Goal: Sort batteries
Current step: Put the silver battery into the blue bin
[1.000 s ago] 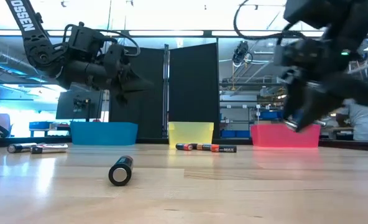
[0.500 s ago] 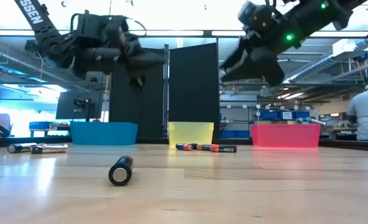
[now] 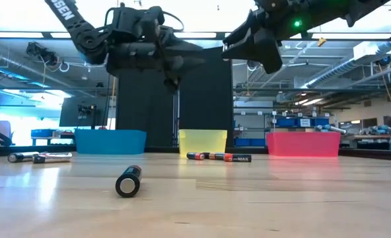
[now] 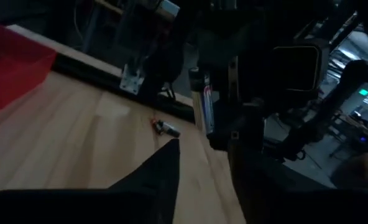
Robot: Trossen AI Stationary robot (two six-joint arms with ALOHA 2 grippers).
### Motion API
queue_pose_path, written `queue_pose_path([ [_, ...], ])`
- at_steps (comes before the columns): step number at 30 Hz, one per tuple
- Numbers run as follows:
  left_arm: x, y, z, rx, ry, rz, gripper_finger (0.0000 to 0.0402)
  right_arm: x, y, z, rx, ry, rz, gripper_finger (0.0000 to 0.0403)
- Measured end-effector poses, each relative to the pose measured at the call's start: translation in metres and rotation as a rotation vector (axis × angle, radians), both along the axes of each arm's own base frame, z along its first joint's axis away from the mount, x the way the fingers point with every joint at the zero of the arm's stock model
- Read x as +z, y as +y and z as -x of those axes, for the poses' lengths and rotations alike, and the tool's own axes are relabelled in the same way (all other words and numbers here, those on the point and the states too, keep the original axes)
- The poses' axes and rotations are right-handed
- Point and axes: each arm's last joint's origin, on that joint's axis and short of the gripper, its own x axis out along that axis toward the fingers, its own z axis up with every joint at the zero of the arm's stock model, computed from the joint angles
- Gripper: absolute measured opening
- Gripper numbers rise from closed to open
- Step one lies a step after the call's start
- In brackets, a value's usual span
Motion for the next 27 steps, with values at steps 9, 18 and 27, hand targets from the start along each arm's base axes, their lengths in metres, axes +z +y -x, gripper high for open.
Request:
queue_pose_path([
  [9,0.002,0.003,-0.024,-0.035,-0.063,-0.016,0.0168,0.0,0.0,0.0,0.001,0.0,0.0,0.0236],
  [18,0.003,-0.001,-0.048,-0.126,-0.077,-0.019,0.0168,0.0,0.0,0.0,0.001,-0.004,-0.002,0.0236],
  [27,0.004,0.0,-0.054,-0.132,-0.085,-0.023,0.0163,0.0,0.0,0.0,0.001,-0.006,-0.004,0.0236],
])
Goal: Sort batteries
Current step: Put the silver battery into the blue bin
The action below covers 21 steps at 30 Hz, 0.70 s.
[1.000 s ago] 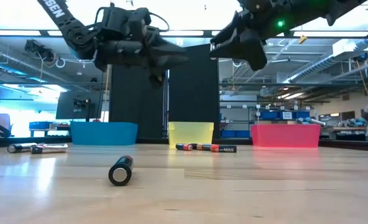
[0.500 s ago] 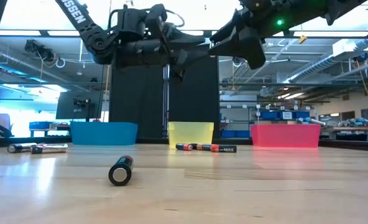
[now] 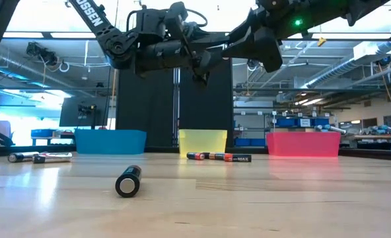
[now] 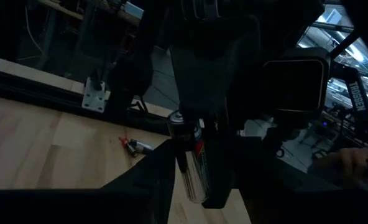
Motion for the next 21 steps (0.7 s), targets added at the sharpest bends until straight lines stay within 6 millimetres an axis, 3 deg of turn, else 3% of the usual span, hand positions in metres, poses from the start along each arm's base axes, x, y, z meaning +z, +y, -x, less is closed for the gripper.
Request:
queue_pose_path([
  [3,0.0,0.0002,0.0,0.003,0.0,0.0,0.014,0.0001,0.0,0.0,0.001,-0.001,-0.001,0.0236],
  [9,-0.0012,0.0009,-0.0001,0.017,0.007,-0.005,0.0052,-0.0006,0.0002,0.0001,0.006,0.016,0.016,0.0237],
  [21,0.0017,0.01,0.0026,0.044,-0.04,-0.071,0.0052,0.0092,-0.0019,-0.0001,-0.094,-0.113,-0.02,0.0297],
])
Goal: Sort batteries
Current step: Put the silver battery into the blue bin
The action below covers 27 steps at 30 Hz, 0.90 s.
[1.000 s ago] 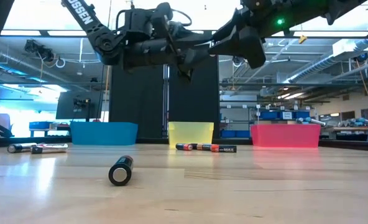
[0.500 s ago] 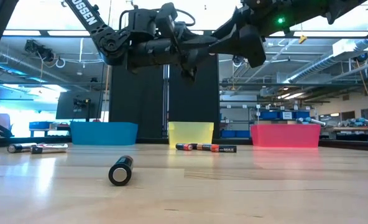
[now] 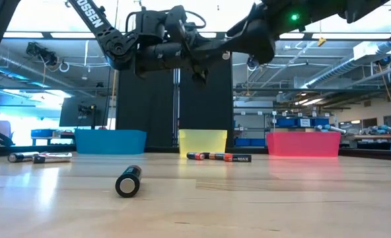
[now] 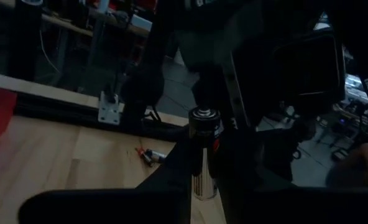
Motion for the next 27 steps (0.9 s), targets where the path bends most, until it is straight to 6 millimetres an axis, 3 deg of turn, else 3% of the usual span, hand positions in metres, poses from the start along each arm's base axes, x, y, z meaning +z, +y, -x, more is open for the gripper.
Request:
queue_pose_path([
  [5,0.011,0.009,0.007,0.027,-0.031,-0.056,0.0052,0.001,-0.003,0.0,-0.028,-0.037,-0.03,0.0305],
  [10,0.029,0.026,0.027,0.074,0.007,-0.133,0.0052,-0.004,-0.016,0.0,-0.09,-0.044,-0.113,0.0262],
  [16,0.039,0.034,0.062,0.268,0.267,-0.253,0.0052,-0.019,-0.041,0.003,-0.192,-0.017,-0.272,0.0161],
  [23,0.046,0.045,0.114,0.457,0.719,-0.272,0.0052,-0.025,-0.06,0.005,-0.222,-0.009,-0.359,0.0018],
  [27,0.05,0.068,0.138,0.559,0.887,-0.265,0.0052,-0.024,-0.065,0.005,-0.226,-0.021,-0.361,0.002],
])
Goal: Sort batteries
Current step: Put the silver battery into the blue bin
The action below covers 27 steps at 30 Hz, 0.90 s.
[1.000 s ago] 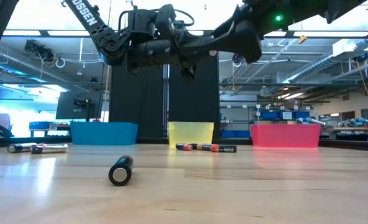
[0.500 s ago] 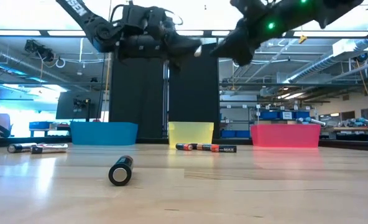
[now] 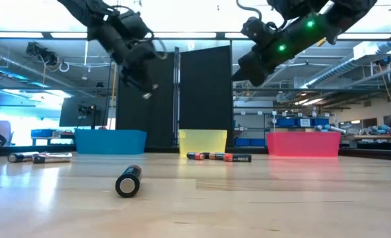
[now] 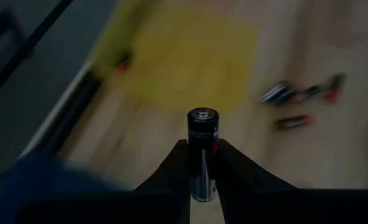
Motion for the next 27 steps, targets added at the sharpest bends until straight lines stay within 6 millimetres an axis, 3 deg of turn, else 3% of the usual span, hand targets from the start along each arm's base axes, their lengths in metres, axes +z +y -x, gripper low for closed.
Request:
queue_pose_path([
  [6,-0.006,0.045,0.032,0.185,0.09,0.046,0.0052,0.0,-0.001,-0.001,0.032,-0.024,-0.047,0.0014],
  [11,-0.034,0.074,0.048,0.301,0.207,0.151,0.0052,-0.001,-0.002,-0.001,0.034,-0.021,-0.046,0.0012],
  [19,-0.071,0.109,0.047,0.366,0.357,0.231,0.0052,-0.001,-0.004,0.0,0.04,-0.015,-0.057,0.001],
  [27,-0.096,0.121,0.04,0.364,0.435,0.282,0.0052,-0.004,-0.004,0.001,0.04,0.012,-0.06,0.0017],
])
